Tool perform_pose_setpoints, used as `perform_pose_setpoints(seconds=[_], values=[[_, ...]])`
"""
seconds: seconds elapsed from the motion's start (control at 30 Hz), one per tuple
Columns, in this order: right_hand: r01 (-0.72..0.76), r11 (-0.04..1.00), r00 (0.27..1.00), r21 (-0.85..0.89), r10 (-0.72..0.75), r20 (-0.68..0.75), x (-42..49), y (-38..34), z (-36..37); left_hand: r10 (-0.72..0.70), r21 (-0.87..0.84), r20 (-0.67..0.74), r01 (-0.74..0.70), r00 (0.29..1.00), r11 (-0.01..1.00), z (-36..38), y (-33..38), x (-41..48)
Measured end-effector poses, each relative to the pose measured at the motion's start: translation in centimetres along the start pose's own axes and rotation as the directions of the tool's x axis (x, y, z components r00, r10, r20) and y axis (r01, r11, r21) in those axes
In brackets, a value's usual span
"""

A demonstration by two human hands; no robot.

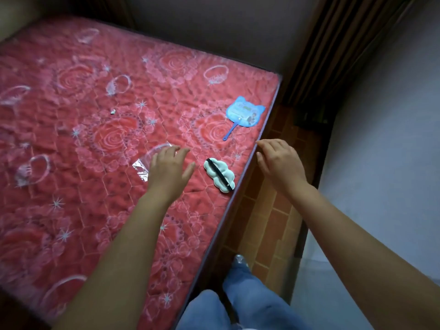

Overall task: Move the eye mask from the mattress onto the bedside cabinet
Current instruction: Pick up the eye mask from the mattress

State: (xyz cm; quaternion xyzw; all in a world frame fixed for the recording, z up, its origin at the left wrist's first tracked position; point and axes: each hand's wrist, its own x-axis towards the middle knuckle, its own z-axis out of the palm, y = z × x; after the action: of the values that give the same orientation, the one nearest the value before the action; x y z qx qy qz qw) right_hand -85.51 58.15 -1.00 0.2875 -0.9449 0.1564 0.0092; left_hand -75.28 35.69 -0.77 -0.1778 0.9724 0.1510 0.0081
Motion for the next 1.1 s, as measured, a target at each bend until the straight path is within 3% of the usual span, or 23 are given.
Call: perform_pose_setpoints(seconds=[0.27,0.5,0.83,1.1], values=[[0.046,0.999,0.998,0.012,-0.047,0.051,2.4,1.2,2.0,-0.066,0.038,0.017,0.065,0.998,0.997,1.5,-1.3,2.1],[-0.019,0.998,0.985,0.052,0.009,0.175,2.6,1.8,6.1,-0.156,0.039,0.168,0.152,0.973,0.988,5.6,-3.7,3.2],[-0.071,0.996,0.954,0.061,0.05,0.295,3.0,5.2,17.0,-0.16,0.029,0.293,0.159,0.943,0.987,17.7,-7.6,5.6],[-0.11,0.991,0.912,0.072,0.072,0.405,3.5,8.1,26.1,-0.202,0.131,0.41,0.162,0.889,0.978,27.7,-12.3,7.7]])
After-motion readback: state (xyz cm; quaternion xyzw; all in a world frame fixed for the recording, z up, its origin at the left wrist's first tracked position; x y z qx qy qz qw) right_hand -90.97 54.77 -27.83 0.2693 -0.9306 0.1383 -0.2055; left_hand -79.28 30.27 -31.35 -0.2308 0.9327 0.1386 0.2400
